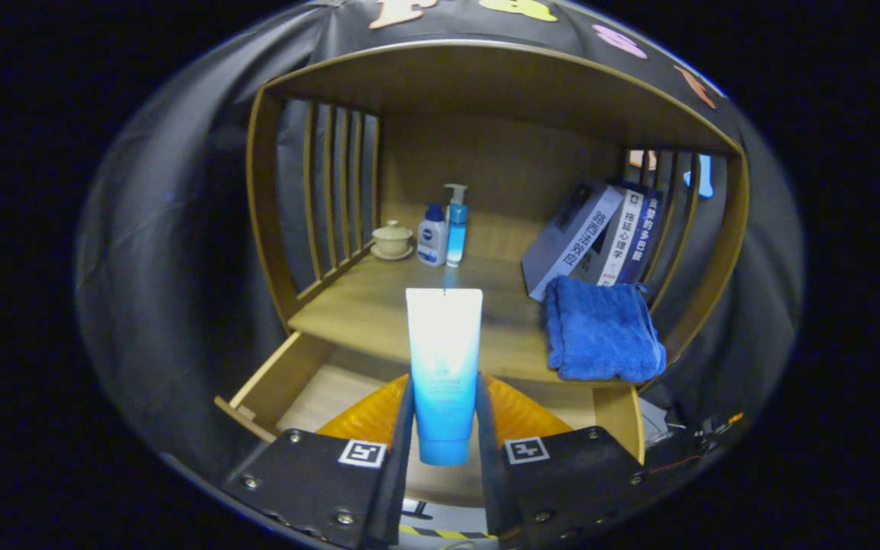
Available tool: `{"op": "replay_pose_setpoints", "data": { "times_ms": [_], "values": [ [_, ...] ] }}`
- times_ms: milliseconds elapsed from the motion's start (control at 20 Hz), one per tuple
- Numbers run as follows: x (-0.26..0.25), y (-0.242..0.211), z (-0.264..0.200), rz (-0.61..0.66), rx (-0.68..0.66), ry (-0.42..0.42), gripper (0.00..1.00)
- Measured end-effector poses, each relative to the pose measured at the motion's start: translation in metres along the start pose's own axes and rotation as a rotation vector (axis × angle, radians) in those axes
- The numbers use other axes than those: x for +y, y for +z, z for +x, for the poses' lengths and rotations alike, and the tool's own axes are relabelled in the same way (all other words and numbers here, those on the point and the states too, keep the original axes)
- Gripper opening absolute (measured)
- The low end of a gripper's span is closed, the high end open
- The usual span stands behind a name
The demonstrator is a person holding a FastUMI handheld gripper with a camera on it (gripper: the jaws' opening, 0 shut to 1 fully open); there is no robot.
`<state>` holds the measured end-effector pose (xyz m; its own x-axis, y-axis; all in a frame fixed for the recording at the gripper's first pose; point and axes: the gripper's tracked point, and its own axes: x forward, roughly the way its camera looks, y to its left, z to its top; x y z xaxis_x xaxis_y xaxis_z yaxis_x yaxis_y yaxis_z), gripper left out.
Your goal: Pull open the drawer, take out the items inside it, and place them on the countertop above the cabinet.
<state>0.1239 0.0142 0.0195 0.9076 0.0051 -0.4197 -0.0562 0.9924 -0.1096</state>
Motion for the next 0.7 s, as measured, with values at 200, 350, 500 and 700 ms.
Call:
{"op": "replay_pose_setpoints", "data": {
  "times_ms": [200, 350, 500, 700],
  "values": [
    [-0.020, 0.023, 0.045, 0.102, -0.009, -0.062, 0.42],
    [-0.027, 0.035, 0.080, 0.115, -0.056, -0.096, 0.42],
    [-0.031, 0.041, 0.105, 0.118, -0.107, -0.135, 0.42],
    [-0.036, 0.039, 0.145, 0.186, -0.108, -0.161, 0.42]
  ]
}}
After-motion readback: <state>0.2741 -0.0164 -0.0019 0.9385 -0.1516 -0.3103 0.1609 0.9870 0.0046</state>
